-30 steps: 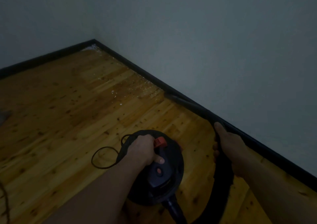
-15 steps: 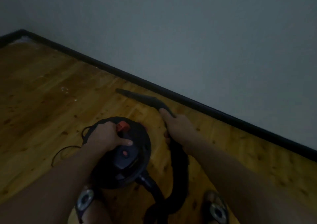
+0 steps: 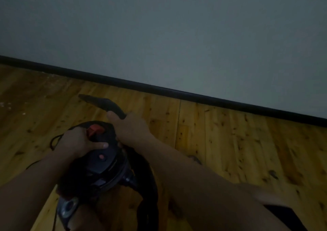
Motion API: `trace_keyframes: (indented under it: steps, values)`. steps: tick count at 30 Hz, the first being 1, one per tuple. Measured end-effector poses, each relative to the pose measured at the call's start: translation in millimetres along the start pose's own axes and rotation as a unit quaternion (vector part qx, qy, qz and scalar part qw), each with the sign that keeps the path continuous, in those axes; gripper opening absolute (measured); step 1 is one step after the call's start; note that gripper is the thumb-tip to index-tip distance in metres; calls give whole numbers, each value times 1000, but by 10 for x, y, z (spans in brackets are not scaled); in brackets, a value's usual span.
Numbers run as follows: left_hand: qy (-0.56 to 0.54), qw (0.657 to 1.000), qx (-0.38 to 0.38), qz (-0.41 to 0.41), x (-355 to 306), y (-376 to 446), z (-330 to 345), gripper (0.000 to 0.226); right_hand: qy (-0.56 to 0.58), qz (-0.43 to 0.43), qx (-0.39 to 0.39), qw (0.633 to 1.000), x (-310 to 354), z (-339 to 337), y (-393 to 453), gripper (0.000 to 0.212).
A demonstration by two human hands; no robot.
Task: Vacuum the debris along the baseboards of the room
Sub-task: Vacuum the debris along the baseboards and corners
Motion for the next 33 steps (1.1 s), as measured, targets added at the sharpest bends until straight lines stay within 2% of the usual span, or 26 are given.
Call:
trace_keyframes:
  steps: [4, 7, 10, 16, 20, 23, 33]
  values:
    - [7, 1000, 10, 8, -51, -25, -28, 58, -11, -11, 3, 1000, 36, 141, -34, 69]
    - [-16, 1000, 8, 22, -92, -19, -40, 57, 16, -29, 2, 999, -39, 152, -37, 54]
    - [-14, 999, 22, 26, -66, 13, -26, 58, 19, 5, 12, 1000, -103, 126, 36, 64]
    - [-8, 1000, 2, -11, 237, 220, -75, 51, 50, 15, 15, 999, 187, 53, 350, 63]
    - [-63, 998, 6, -30, 458, 320, -75, 51, 29, 4, 11, 1000, 368, 111, 589, 64]
    - [-90, 994, -5, -56, 617, 396, -165, 49, 59, 5, 16, 998, 493, 101, 721, 61]
    - [-101, 992, -25, -78, 957, 770, -407, 57, 60, 23, 41, 997, 959, 253, 1129, 51]
Point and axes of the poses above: each hand's wrist, its own y-axis towards the middle knuckle, its own z-axis out of the palm, x = y × z, the point moved 6 cm from there along y, towards the middle knuckle, and after that the axes turned 9 degrees about z, right-handed, at the moved point
